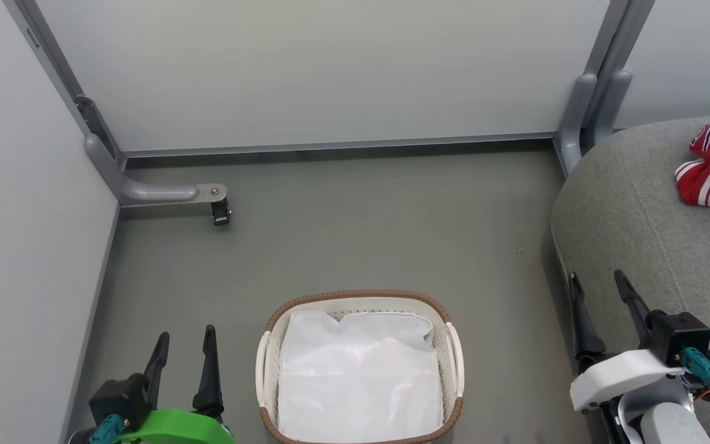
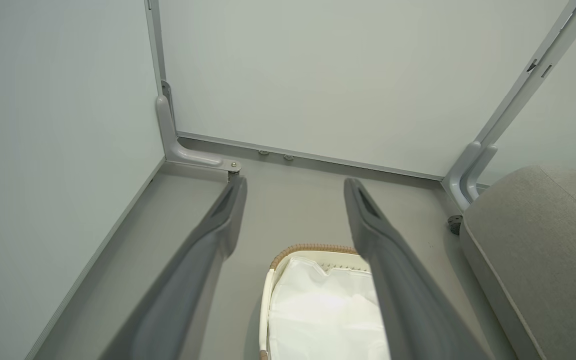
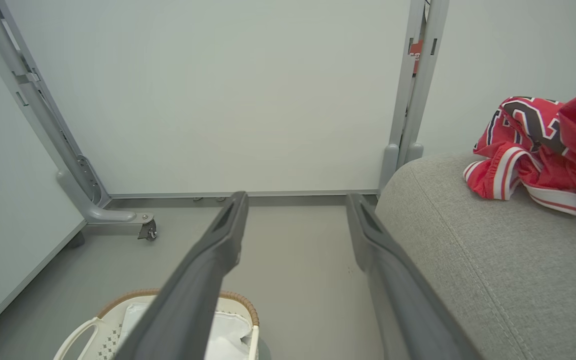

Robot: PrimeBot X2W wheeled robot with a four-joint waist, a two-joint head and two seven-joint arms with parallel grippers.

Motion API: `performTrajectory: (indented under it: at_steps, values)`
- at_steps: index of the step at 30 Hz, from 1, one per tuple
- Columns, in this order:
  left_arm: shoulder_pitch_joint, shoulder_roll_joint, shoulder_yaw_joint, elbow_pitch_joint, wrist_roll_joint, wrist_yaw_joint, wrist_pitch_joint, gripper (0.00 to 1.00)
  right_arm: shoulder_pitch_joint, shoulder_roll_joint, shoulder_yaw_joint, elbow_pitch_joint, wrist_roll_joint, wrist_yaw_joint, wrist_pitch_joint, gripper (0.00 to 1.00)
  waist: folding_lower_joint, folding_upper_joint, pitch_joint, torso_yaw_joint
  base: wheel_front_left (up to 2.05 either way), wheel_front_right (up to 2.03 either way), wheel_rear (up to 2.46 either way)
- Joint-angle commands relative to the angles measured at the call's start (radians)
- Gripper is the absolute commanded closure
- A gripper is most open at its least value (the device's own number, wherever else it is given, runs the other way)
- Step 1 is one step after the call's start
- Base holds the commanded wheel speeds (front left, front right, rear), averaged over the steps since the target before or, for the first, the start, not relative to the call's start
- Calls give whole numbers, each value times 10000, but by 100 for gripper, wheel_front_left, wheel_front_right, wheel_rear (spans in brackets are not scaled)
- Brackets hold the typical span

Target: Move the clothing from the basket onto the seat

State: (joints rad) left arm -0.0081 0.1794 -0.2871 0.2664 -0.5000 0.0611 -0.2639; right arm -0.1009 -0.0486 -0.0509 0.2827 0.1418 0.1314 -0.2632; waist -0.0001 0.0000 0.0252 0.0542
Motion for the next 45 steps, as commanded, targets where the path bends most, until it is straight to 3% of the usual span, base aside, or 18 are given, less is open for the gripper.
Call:
performTrajectory:
  at_steps: [1, 31, 32, 36, 45]
  values:
    - [181, 13, 115, -8, 12, -79, -5, 0, 189, -37, 54, -49, 109, -14, -20, 0, 1, 0, -14, 23, 0, 0, 0]
    - [272, -268, 459, 195, 372, -506, -5, 0, 462, -36, 296, 194, 435, -15, -22, 0, 1, 0, -209, 92, 0, 0, 0]
    - [219, -286, 432, 224, 272, -482, -2, 100, 336, 0, 289, 157, 384, -2, 0, 100, 1, 0, -208, 91, 0, 0, 0]
    - [229, -373, 379, 487, 192, -498, 20, 100, 371, 69, 273, 433, 450, 0, 29, 100, 1, 0, -205, 90, 0, 0, 0]
    - [67, -483, 824, 409, -1174, -670, 473, 100, 274, 56, 127, 365, 2164, -1, 519, 100, 1, 0, -206, 45, 0, 0, 0]
